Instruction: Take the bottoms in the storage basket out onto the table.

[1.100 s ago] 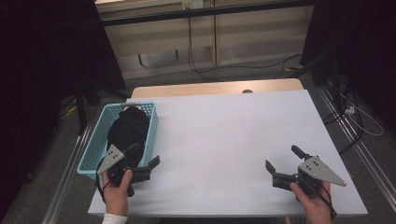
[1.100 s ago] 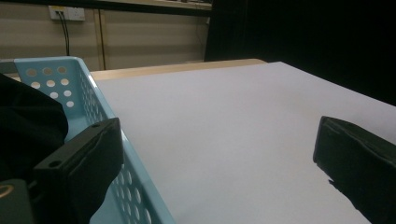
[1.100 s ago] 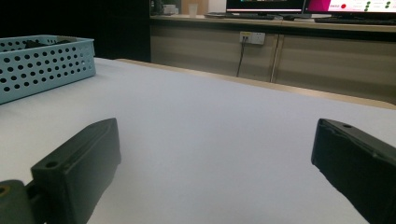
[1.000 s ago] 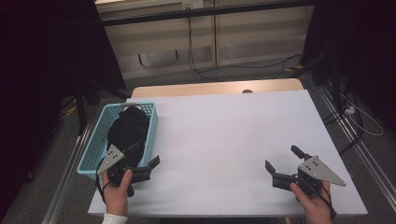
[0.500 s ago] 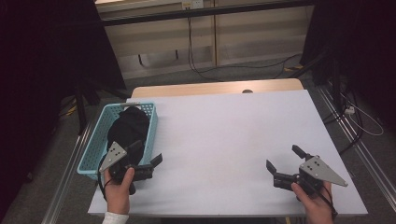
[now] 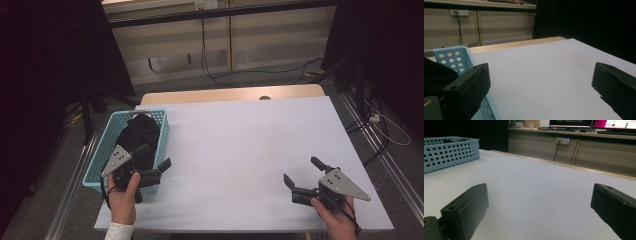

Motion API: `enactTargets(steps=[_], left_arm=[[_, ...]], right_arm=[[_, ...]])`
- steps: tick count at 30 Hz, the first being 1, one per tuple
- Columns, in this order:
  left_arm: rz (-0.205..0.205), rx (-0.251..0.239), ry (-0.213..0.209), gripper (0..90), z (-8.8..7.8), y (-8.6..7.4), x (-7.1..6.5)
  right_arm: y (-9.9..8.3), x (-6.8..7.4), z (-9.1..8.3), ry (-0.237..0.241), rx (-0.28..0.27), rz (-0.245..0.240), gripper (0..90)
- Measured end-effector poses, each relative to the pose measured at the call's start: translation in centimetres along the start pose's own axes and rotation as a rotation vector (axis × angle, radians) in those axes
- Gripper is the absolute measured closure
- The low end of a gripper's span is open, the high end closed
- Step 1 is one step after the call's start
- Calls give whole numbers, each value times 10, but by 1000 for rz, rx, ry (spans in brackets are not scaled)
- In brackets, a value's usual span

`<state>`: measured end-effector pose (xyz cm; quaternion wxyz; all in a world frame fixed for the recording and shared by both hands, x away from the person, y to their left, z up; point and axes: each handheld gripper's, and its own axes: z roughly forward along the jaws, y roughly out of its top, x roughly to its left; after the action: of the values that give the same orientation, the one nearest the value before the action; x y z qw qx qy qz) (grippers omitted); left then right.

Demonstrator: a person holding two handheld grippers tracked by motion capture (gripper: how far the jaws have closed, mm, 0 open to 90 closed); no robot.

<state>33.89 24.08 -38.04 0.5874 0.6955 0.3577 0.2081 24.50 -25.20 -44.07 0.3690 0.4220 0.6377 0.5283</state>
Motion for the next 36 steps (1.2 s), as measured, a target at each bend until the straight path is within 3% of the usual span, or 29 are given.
enactTargets(steps=[22,36], left_arm=[[20,14,36,19,10,36,30],[28,51,61,21,31,52,51]], right_arm=[[2,2,10,7,7,-1,9],[1,1,8,12,8,5,9]])
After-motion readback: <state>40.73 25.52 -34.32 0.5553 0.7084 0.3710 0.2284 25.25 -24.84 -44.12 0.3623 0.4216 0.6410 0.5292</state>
